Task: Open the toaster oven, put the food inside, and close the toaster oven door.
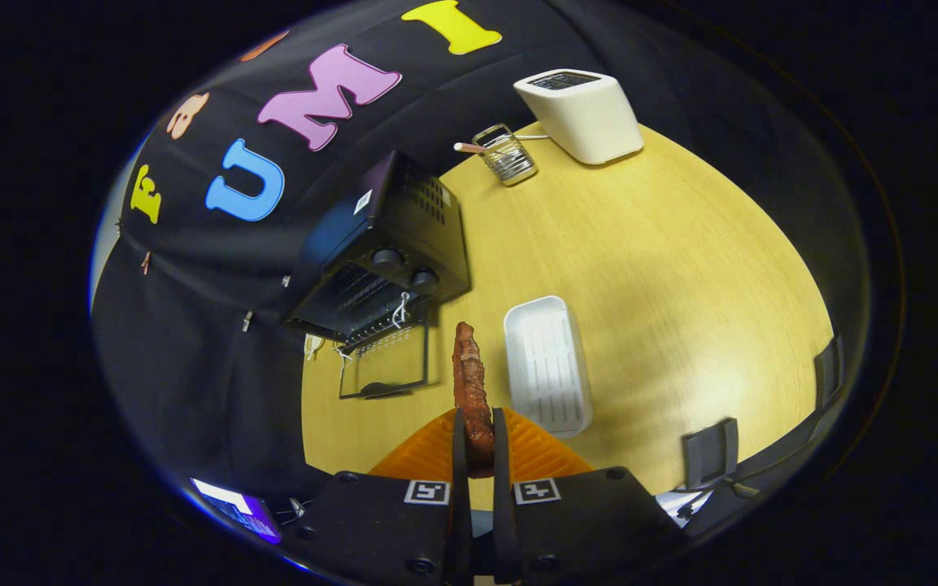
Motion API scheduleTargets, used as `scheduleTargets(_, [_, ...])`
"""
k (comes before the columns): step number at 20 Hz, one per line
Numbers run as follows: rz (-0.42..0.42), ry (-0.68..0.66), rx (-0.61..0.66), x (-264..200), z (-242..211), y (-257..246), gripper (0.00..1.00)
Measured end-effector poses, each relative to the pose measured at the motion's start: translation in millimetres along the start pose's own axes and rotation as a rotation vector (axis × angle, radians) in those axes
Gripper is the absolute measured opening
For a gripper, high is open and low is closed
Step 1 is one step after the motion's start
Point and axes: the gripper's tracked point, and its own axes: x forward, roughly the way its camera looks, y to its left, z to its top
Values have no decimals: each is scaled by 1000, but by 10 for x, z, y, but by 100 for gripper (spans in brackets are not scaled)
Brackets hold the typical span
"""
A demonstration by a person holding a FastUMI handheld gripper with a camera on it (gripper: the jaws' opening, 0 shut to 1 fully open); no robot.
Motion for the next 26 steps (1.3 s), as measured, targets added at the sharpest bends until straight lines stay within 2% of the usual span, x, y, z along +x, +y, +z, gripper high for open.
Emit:
scheduleTargets(5, [34,-6,-5,184,-191,667,14])
scheduleTargets(10, [103,-24,-82,426,-349,1410,14])
scheduleTargets(14, [132,-65,-95,713,-363,1802,14])
scheduleTargets(20, [132,-198,-124,1263,-89,2145,14])
scheduleTargets(23, [113,-280,-124,1567,110,2171,14])
scheduleTargets(26, [133,-324,-105,1828,203,2214,14])
